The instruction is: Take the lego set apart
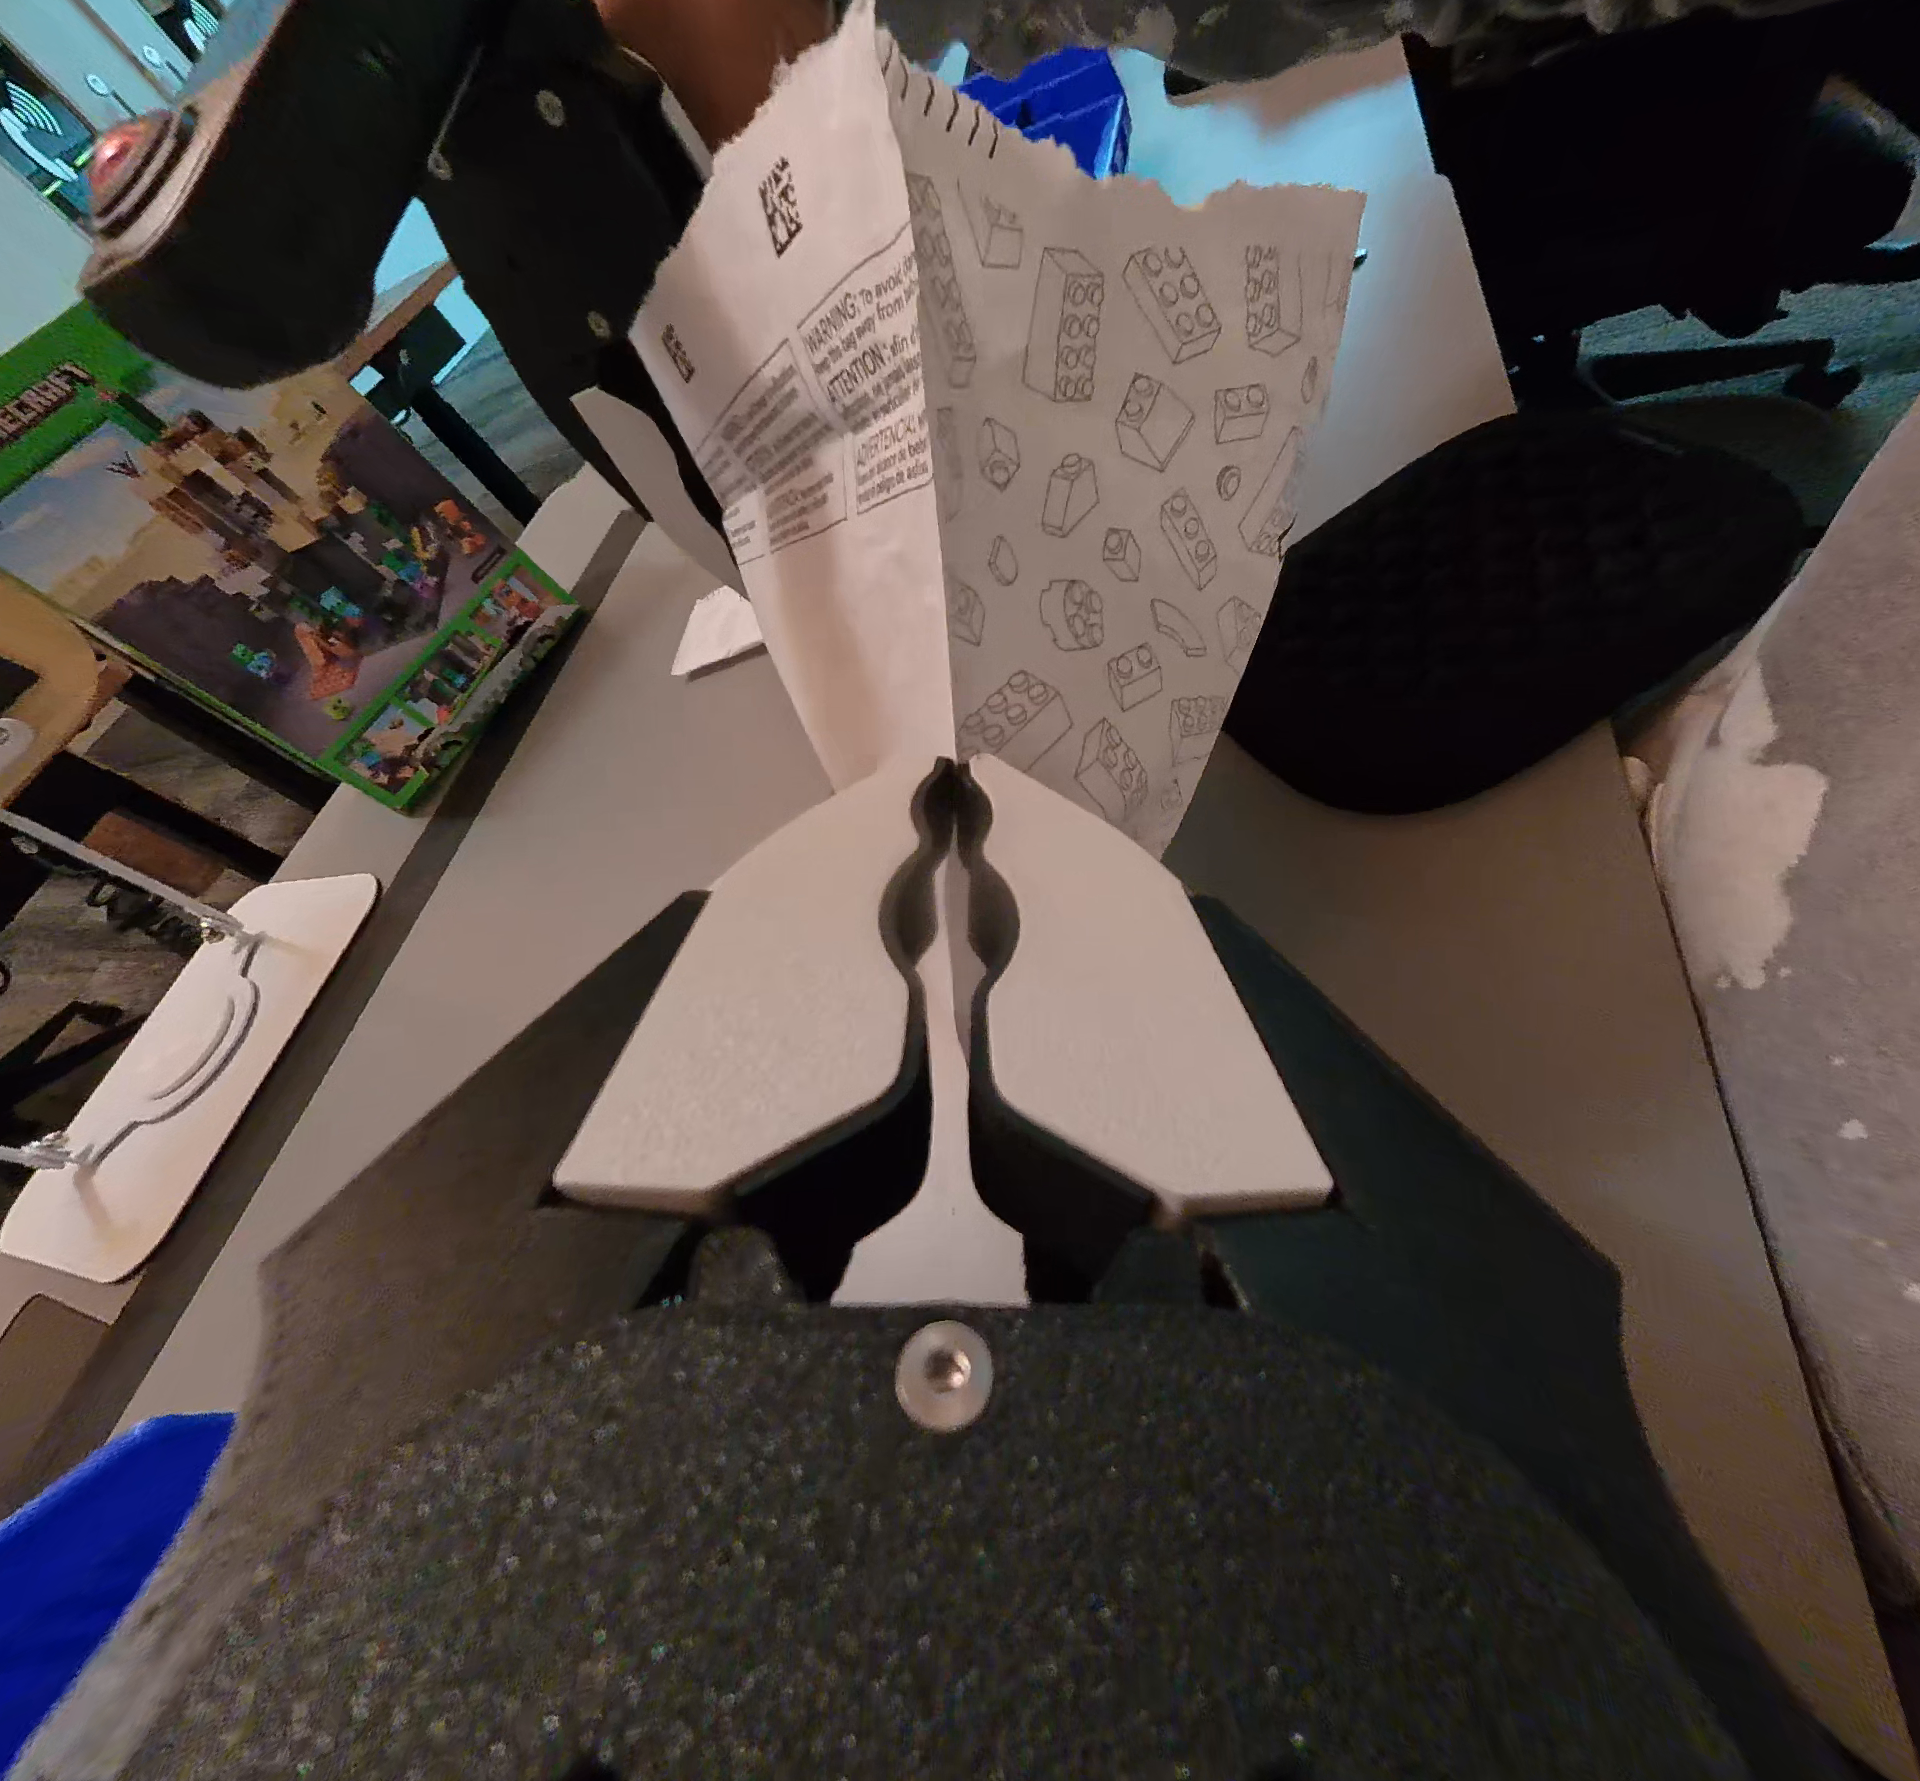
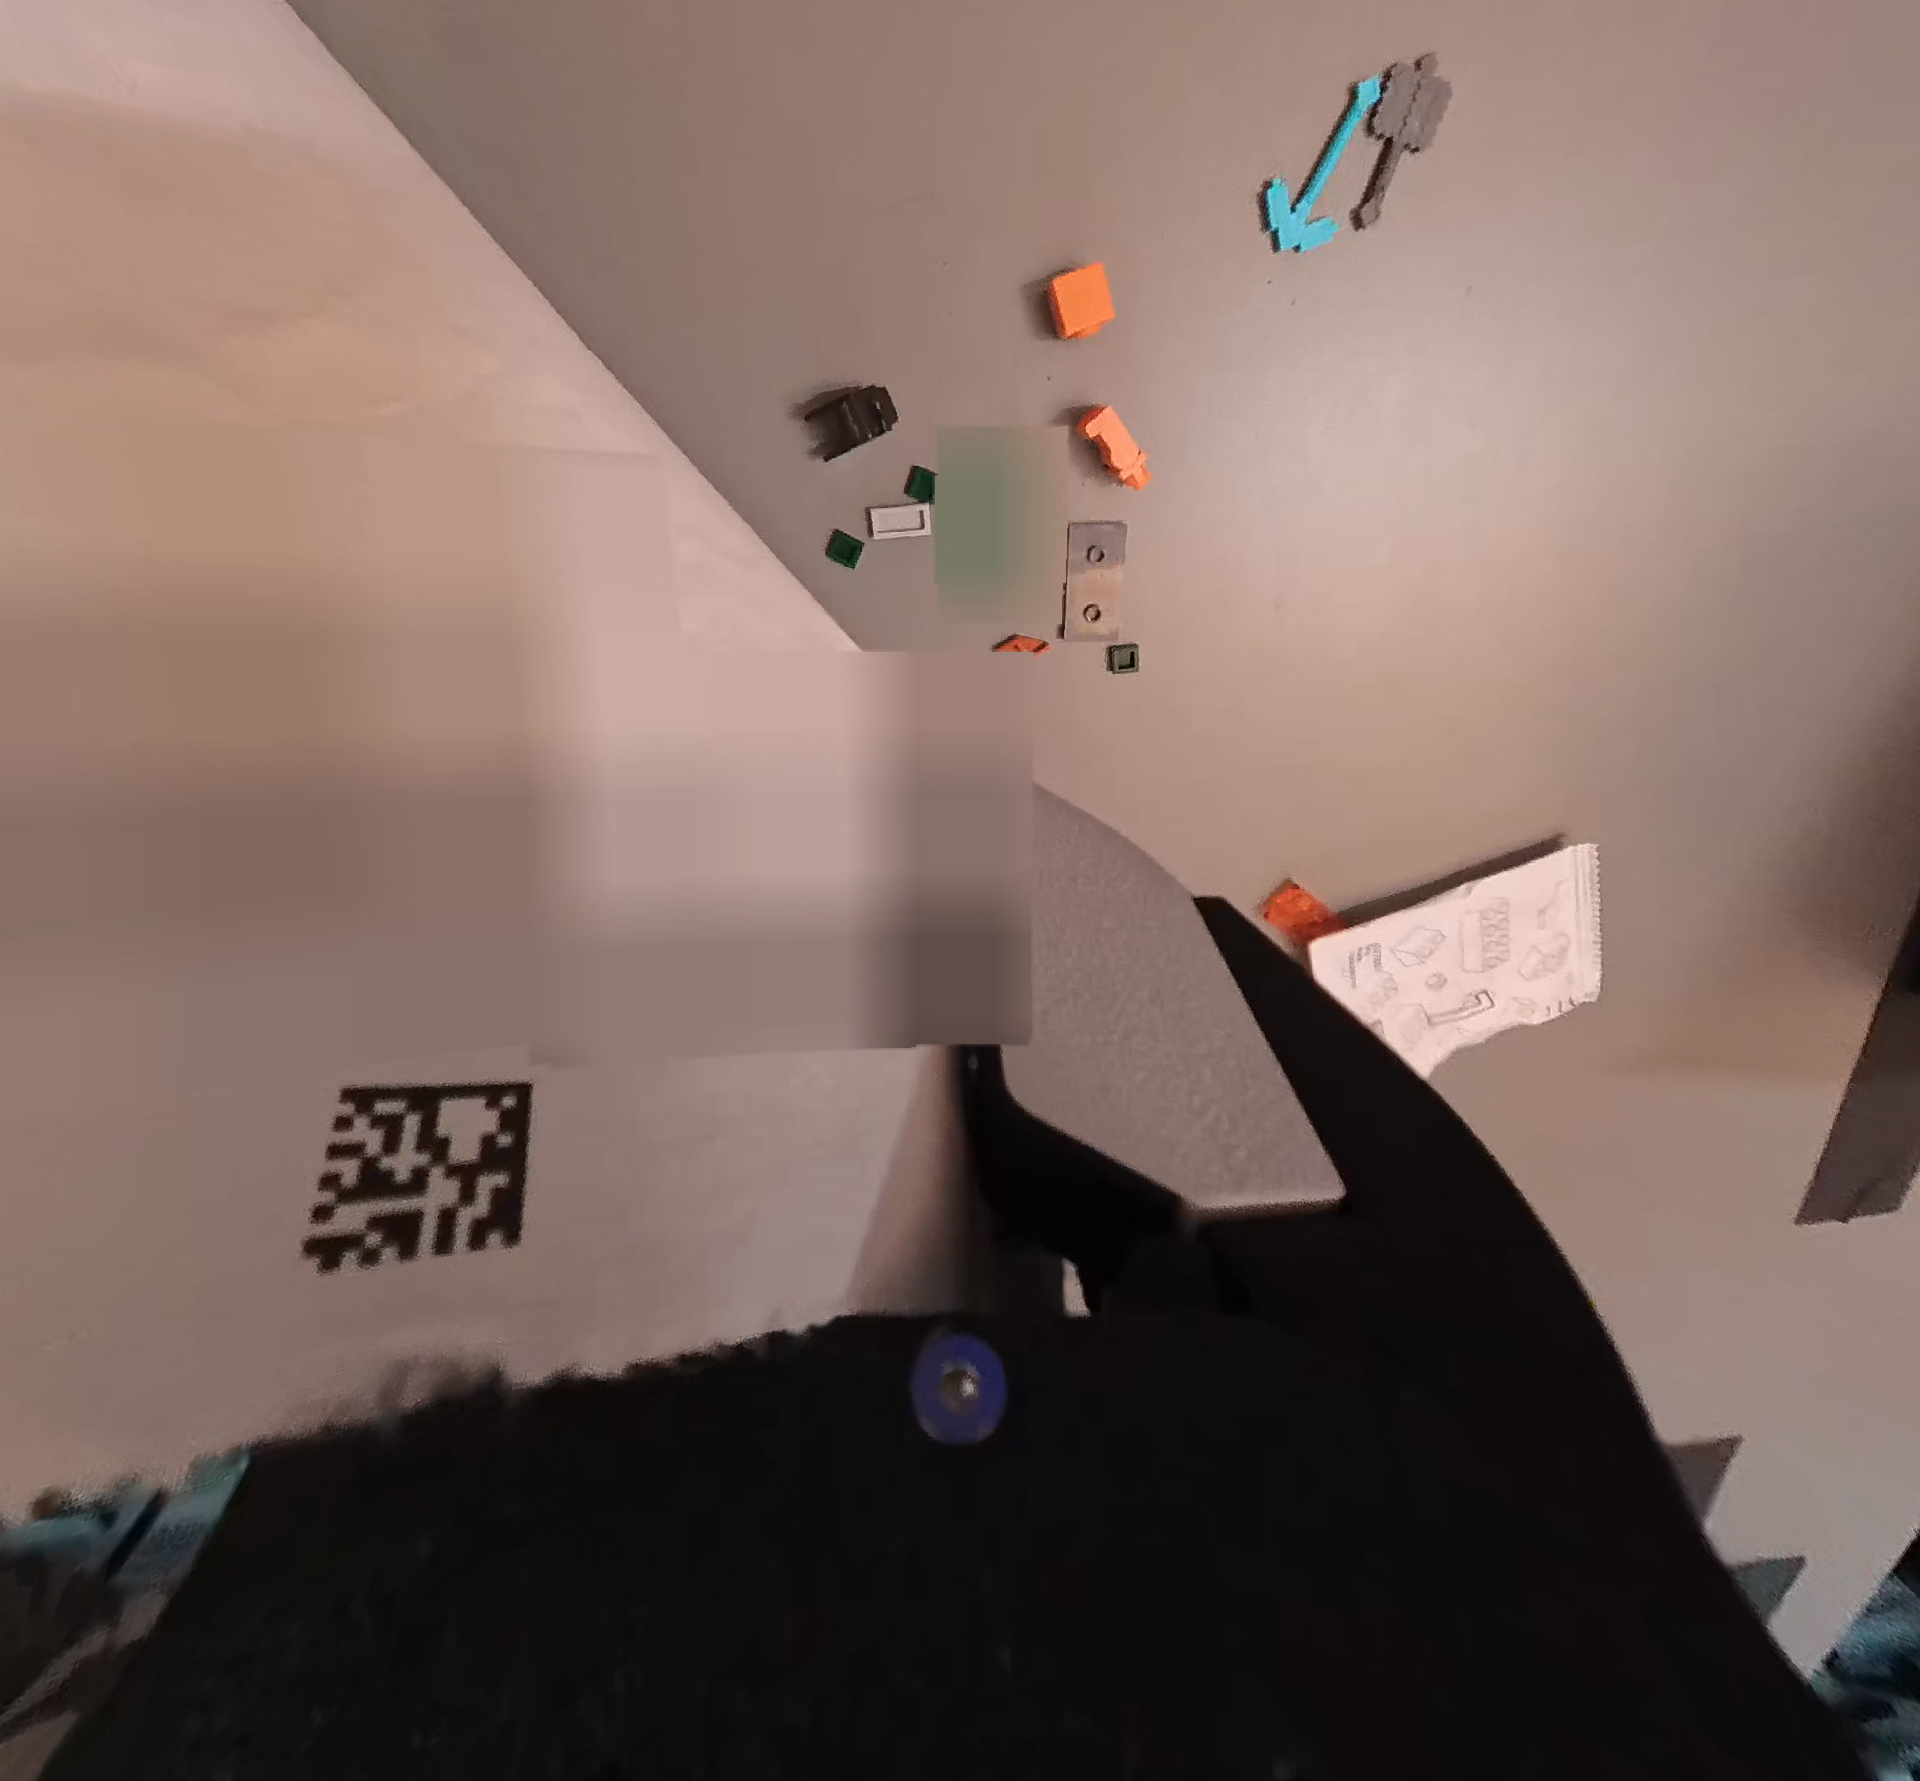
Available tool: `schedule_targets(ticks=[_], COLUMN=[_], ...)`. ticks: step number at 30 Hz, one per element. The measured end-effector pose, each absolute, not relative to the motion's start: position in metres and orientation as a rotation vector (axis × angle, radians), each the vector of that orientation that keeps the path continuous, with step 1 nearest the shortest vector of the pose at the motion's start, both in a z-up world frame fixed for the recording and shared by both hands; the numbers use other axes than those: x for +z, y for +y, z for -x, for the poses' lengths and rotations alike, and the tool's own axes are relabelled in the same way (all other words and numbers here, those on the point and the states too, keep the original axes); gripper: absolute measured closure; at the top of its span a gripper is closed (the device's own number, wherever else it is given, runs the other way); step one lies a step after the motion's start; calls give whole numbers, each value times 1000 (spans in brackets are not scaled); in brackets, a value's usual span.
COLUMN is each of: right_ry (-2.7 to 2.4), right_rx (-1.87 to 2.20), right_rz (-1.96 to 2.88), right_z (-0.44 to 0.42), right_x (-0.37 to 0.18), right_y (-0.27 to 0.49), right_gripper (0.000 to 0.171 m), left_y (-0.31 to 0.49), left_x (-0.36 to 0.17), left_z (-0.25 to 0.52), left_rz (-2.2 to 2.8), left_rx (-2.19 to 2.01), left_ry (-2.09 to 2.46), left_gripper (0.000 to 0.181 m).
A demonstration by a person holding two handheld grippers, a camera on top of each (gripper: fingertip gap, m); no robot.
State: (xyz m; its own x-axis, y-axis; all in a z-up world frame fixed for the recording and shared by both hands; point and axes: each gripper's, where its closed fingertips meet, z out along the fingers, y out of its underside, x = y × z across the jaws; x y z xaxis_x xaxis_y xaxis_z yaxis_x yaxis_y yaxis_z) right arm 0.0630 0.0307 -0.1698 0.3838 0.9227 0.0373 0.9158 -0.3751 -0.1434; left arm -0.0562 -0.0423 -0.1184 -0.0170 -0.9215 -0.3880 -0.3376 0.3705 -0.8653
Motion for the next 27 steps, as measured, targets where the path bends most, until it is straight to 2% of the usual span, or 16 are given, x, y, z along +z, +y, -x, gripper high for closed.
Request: schedule_targets(ticks=[5, 6, 13, 19, 22, 27], right_ry=[-1587, -1568, -1341, -1097, -1022, -959], right_rx=[300, 334, 533, 725, 810, 925], right_rz=[2404, 2380, 2116, 1706, 1635, 1576], right_z=[-50, -48, -36, -53, -75, -94], right_x=[-151, -146, -100, -33, -35, -77], right_y=[29, 30, 43, 34, 20, -7], right_gripper=[171, 164, 157, 136, 133, 129], left_y=[-48, -47, -39, -28, -23, -14], left_x=[-115, -114, -107, -105, -103, -96], left_z=[63, 64, 73, 85, 91, 97], left_rz=[1130, 1123, 1094, 1089, 1085, 1065], left_rx=[-796, -803, -868, -952, -1008, -1097], left_ry=[1573, 1568, 1508, 1461, 1432, 1357], left_gripper=[181, 181, 181, 181, 181, 181])
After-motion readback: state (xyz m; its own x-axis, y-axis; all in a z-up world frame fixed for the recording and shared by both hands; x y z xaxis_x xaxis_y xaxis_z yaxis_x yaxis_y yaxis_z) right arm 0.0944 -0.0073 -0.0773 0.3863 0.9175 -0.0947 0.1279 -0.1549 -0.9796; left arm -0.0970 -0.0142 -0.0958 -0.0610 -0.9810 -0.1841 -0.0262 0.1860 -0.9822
